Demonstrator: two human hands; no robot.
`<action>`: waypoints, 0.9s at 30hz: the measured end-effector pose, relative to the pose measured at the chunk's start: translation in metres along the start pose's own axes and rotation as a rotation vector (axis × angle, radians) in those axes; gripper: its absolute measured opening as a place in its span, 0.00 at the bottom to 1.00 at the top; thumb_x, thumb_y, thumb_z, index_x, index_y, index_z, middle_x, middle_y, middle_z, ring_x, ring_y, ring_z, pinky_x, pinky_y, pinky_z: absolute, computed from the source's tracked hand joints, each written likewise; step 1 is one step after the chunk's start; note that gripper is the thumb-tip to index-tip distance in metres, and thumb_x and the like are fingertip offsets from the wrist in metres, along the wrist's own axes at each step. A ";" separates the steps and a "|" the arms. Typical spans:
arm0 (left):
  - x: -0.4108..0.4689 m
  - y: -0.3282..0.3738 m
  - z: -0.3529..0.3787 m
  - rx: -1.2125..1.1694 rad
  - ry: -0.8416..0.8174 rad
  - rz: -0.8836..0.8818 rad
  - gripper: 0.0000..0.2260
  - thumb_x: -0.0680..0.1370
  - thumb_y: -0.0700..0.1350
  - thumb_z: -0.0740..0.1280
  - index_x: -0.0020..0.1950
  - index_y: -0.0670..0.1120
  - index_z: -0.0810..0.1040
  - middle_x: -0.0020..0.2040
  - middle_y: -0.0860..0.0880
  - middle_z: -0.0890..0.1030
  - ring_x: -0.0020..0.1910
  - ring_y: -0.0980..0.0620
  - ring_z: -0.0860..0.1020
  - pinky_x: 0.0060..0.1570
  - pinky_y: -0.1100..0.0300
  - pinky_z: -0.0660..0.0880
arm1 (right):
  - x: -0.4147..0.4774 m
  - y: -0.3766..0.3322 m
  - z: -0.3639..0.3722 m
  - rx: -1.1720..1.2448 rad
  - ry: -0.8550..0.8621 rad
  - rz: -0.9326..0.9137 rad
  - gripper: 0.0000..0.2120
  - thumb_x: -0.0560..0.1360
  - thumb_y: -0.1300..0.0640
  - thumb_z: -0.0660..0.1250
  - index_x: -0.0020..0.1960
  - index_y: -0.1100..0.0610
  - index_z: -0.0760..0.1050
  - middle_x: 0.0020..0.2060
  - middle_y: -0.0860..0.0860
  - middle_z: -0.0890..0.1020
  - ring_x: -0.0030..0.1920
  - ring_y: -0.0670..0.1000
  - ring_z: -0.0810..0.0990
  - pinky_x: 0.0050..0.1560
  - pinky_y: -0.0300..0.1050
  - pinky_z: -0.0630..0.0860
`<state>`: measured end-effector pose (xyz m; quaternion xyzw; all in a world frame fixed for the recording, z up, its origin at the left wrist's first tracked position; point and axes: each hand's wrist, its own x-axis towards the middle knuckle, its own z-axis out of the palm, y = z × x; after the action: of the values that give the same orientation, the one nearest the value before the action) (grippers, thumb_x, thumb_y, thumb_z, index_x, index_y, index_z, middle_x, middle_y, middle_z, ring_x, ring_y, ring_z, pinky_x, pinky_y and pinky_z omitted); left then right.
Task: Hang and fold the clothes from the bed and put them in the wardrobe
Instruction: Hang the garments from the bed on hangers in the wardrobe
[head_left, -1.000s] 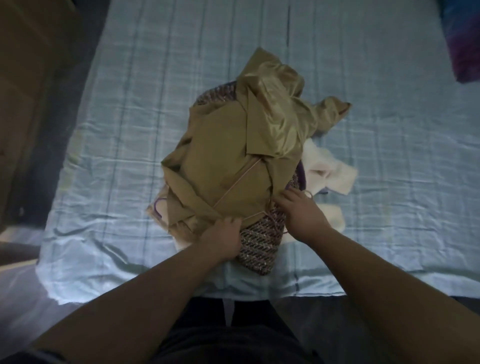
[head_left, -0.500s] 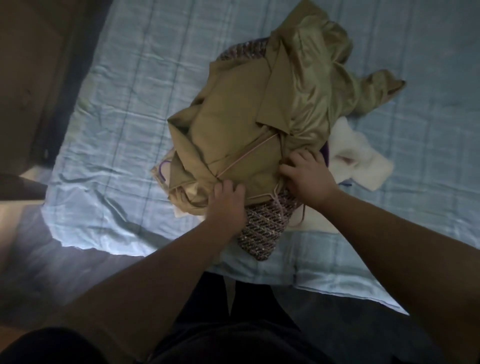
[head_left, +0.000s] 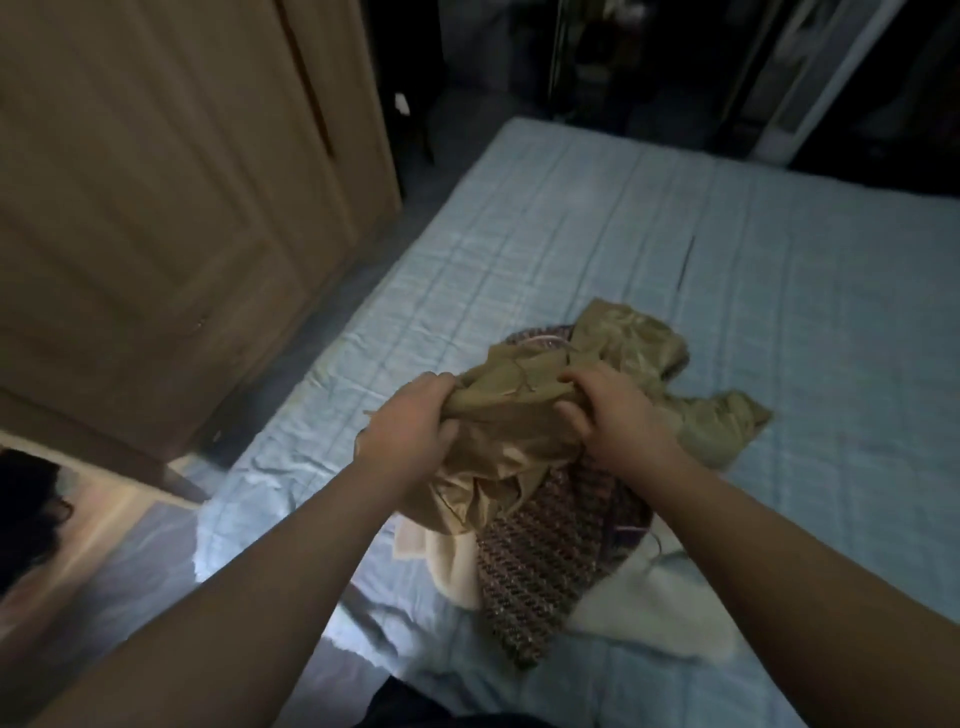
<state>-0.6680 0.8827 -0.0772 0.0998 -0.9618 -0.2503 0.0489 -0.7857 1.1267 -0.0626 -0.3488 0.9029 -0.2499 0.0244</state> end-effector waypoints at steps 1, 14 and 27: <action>0.002 0.003 -0.017 0.000 0.034 0.003 0.14 0.71 0.47 0.65 0.54 0.59 0.69 0.50 0.57 0.73 0.47 0.51 0.75 0.42 0.53 0.72 | 0.008 -0.009 -0.012 -0.014 -0.001 -0.013 0.13 0.77 0.50 0.68 0.56 0.57 0.77 0.50 0.56 0.79 0.52 0.56 0.76 0.52 0.46 0.70; -0.048 0.024 -0.248 0.261 0.435 0.062 0.14 0.74 0.57 0.60 0.59 0.60 0.72 0.53 0.57 0.82 0.51 0.49 0.80 0.44 0.55 0.75 | 0.083 -0.172 -0.122 -0.125 0.227 -0.308 0.12 0.74 0.32 0.49 0.42 0.39 0.61 0.32 0.40 0.72 0.31 0.39 0.70 0.28 0.37 0.61; -0.269 -0.113 -0.494 0.466 0.805 -0.287 0.17 0.77 0.65 0.57 0.41 0.52 0.72 0.34 0.53 0.76 0.36 0.49 0.76 0.35 0.52 0.74 | 0.085 -0.519 -0.098 0.005 0.343 -0.787 0.06 0.80 0.48 0.59 0.55 0.48 0.68 0.42 0.49 0.78 0.42 0.56 0.78 0.39 0.47 0.69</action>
<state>-0.3153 0.6118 0.2850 0.3288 -0.8733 0.0260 0.3585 -0.5504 0.7870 0.2769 -0.6201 0.6913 -0.2966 -0.2227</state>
